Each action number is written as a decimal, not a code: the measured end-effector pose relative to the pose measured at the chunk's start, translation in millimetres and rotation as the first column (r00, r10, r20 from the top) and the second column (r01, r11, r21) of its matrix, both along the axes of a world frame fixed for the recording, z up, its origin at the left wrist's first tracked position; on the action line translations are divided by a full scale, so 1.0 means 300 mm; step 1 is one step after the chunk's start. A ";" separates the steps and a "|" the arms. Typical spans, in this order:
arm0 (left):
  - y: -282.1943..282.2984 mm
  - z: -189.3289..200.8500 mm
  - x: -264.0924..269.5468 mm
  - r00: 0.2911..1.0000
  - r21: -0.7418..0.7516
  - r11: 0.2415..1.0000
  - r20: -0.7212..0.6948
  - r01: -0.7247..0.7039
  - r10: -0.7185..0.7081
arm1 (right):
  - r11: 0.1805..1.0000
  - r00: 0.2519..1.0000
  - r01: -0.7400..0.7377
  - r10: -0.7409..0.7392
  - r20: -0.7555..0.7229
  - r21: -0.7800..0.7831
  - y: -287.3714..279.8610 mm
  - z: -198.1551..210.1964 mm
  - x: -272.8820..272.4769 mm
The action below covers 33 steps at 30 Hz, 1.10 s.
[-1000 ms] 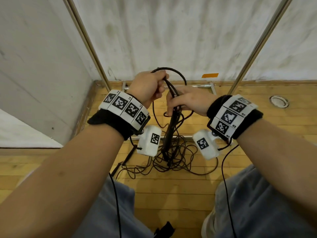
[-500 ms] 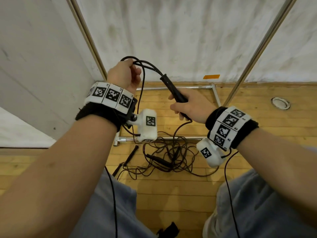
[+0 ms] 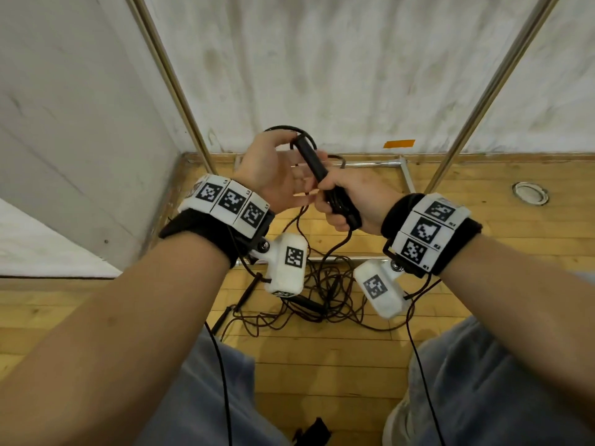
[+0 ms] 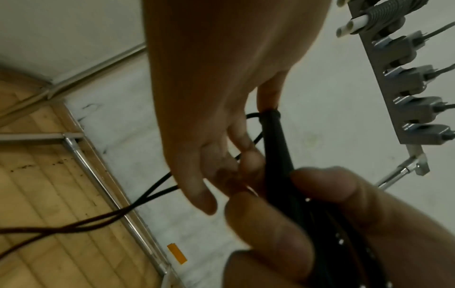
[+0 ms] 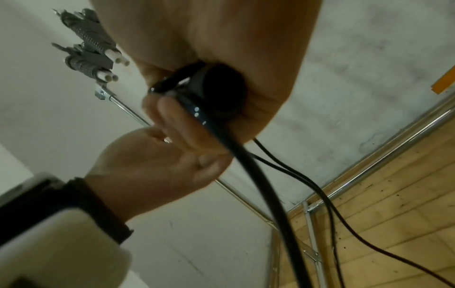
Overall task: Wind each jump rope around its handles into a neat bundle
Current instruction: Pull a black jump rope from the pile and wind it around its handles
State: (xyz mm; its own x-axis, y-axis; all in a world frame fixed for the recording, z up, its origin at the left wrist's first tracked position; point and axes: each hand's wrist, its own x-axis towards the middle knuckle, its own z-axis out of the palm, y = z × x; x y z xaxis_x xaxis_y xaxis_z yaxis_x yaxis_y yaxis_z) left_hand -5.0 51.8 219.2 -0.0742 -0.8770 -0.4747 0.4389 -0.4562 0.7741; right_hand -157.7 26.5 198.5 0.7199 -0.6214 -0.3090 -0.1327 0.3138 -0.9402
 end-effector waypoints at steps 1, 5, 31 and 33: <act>-0.001 0.003 -0.001 0.999 -0.033 0.999 -0.052 -0.011 0.009 | 1.000 1.000 -0.005 0.005 -0.003 0.004 0.003 -0.003 0.002; -0.014 -0.002 -0.036 0.986 -0.189 0.978 0.121 -0.089 0.113 | 0.999 0.999 0.044 -0.045 0.027 0.031 0.005 0.001 0.001; -0.018 -0.049 -0.034 0.714 -0.062 0.973 0.690 0.222 -0.119 | 0.945 0.919 -0.288 0.226 -0.322 -0.157 -0.023 0.013 -0.003; -0.020 -0.050 -0.040 0.751 -0.092 0.985 0.658 0.149 -0.052 | 0.940 0.917 -0.282 0.205 -0.341 -0.194 -0.019 -0.001 0.001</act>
